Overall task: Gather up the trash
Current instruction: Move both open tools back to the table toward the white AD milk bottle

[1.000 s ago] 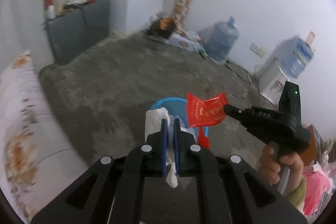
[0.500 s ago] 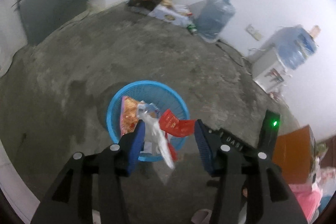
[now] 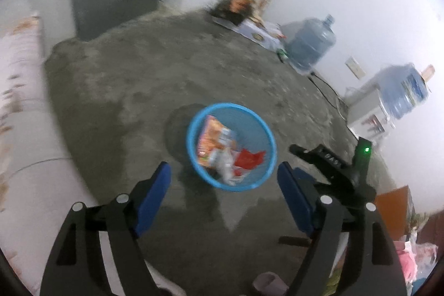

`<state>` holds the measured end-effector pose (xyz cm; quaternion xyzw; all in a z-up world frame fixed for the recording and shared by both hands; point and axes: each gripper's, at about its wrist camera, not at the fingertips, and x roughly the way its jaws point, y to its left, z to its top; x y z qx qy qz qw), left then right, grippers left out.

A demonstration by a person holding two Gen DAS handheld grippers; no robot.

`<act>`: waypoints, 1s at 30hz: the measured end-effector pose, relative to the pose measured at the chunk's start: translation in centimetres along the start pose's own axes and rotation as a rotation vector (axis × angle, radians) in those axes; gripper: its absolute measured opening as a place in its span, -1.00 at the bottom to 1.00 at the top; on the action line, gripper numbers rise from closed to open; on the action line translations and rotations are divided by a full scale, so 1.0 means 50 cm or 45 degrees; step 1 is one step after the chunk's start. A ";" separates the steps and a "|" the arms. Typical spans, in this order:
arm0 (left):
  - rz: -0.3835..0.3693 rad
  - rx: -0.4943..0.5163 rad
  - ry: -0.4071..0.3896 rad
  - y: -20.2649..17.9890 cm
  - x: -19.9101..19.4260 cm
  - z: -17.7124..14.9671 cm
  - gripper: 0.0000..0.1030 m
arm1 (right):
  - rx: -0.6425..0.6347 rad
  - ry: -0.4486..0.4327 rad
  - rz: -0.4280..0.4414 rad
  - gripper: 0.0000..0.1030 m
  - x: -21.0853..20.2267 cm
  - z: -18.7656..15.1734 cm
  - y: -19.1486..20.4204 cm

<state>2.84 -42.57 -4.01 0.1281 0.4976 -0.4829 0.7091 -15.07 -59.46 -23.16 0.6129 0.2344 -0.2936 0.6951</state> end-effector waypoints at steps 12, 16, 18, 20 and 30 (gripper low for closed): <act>0.370 -0.131 -0.256 0.248 -0.312 -0.128 0.68 | -0.363 0.134 0.121 0.64 -0.044 -0.100 0.216; 0.441 -0.203 -0.343 0.319 -0.414 -0.187 0.75 | -0.496 0.145 0.077 0.73 -0.046 -0.155 0.294; 0.474 -0.228 -0.389 0.349 -0.462 -0.215 0.79 | -0.593 0.153 0.046 0.75 -0.045 -0.196 0.338; 0.525 -0.291 -0.473 0.383 -0.519 -0.252 0.84 | -0.711 0.175 0.036 0.75 -0.042 -0.242 0.388; 0.711 -0.617 -0.579 0.550 -0.659 -0.421 0.89 | -1.138 0.352 0.170 0.77 -0.011 -0.466 0.590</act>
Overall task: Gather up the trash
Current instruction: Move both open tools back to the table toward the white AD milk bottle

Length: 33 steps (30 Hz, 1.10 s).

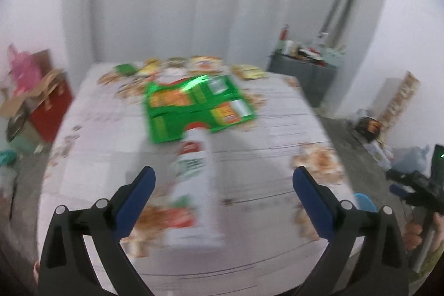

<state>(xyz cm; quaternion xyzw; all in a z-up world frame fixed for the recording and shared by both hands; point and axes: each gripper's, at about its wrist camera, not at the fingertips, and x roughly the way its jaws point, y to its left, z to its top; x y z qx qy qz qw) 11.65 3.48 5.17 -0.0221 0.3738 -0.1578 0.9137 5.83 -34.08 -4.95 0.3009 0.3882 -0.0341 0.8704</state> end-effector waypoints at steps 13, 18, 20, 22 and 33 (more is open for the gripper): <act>0.314 -0.256 0.146 0.224 0.052 -0.070 0.88 | -0.450 0.270 0.176 0.77 0.190 -0.046 0.373; 0.349 -0.309 0.208 0.266 0.084 -0.088 0.88 | -0.488 0.309 0.121 0.78 0.239 -0.068 0.412; 0.343 -0.311 0.240 0.273 0.097 -0.097 0.88 | -0.507 0.305 0.107 0.82 0.246 -0.074 0.429; 0.354 -0.289 0.268 0.272 0.110 -0.105 0.88 | -0.538 0.292 0.102 0.84 0.249 -0.077 0.450; 0.420 -0.260 0.312 0.275 0.133 -0.121 0.88 | -0.616 0.386 0.068 0.84 0.345 -0.101 0.552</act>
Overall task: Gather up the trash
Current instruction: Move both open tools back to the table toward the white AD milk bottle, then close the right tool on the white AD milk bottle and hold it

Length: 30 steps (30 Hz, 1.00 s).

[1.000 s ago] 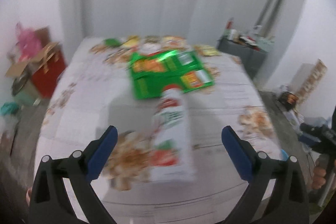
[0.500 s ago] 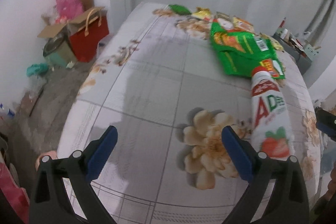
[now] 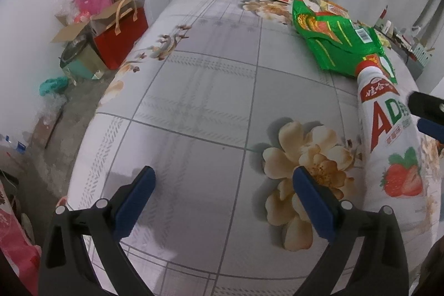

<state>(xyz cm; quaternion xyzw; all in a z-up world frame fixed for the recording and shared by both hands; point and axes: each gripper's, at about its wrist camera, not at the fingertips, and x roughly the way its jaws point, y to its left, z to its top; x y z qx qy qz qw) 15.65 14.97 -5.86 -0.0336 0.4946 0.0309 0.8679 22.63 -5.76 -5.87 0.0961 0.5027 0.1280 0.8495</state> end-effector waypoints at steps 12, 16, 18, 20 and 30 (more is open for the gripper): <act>0.041 0.053 -0.020 -0.019 0.006 -0.006 0.89 | 0.039 0.145 0.129 0.57 0.063 -0.001 -0.004; 0.036 0.059 -0.030 -0.025 0.007 -0.005 0.89 | 0.041 0.133 0.170 0.28 0.042 -0.008 -0.019; 0.034 0.062 -0.031 -0.027 0.008 -0.005 0.89 | 0.037 0.123 0.162 0.16 0.030 -0.011 -0.026; 0.030 0.067 -0.030 -0.031 0.008 -0.006 0.89 | 0.032 0.109 0.133 0.15 0.017 -0.017 -0.036; 0.008 0.095 -0.026 -0.048 0.008 -0.009 0.89 | 0.147 0.008 -0.022 0.24 -0.056 -0.066 -0.155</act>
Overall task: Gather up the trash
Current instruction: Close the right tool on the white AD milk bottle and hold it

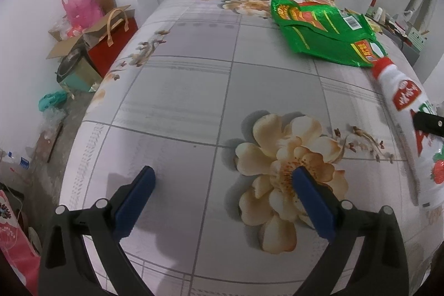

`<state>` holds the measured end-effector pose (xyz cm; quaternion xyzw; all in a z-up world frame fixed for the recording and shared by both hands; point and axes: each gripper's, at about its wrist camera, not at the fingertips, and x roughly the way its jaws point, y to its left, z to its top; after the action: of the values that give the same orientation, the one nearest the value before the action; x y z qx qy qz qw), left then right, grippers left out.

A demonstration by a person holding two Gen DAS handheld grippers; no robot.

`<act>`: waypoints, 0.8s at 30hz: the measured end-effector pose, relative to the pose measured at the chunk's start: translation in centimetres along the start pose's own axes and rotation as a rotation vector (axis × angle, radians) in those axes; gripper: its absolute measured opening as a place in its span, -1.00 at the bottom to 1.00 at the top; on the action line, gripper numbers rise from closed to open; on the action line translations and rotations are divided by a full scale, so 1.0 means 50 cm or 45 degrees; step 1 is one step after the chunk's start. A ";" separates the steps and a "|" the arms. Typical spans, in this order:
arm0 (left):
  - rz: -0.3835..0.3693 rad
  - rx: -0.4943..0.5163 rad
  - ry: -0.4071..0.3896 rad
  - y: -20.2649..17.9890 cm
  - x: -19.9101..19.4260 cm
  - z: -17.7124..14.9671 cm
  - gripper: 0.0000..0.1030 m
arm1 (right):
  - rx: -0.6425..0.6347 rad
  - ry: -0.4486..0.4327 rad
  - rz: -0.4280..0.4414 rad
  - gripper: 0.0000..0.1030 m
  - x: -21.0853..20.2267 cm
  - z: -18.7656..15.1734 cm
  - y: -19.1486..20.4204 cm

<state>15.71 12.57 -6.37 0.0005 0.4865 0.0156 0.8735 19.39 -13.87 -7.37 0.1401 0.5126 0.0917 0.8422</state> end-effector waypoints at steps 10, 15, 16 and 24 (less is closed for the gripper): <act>-0.016 0.019 0.003 -0.014 -0.001 -0.002 0.89 | 0.070 0.051 0.041 0.75 0.021 0.009 -0.044; -0.016 0.021 -0.003 -0.016 -0.001 -0.002 0.89 | 0.010 0.037 0.021 0.85 0.020 0.000 -0.033; -0.016 0.021 -0.003 -0.017 -0.001 -0.002 0.89 | -0.004 0.028 0.014 0.85 0.019 -0.003 -0.031; -0.016 0.017 -0.006 -0.018 -0.002 -0.003 0.89 | -0.038 -0.005 0.025 0.85 0.014 -0.017 -0.034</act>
<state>15.55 11.64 -6.40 0.0034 0.4844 0.0068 0.8748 18.95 -15.14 -8.88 0.1328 0.5082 0.1074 0.8441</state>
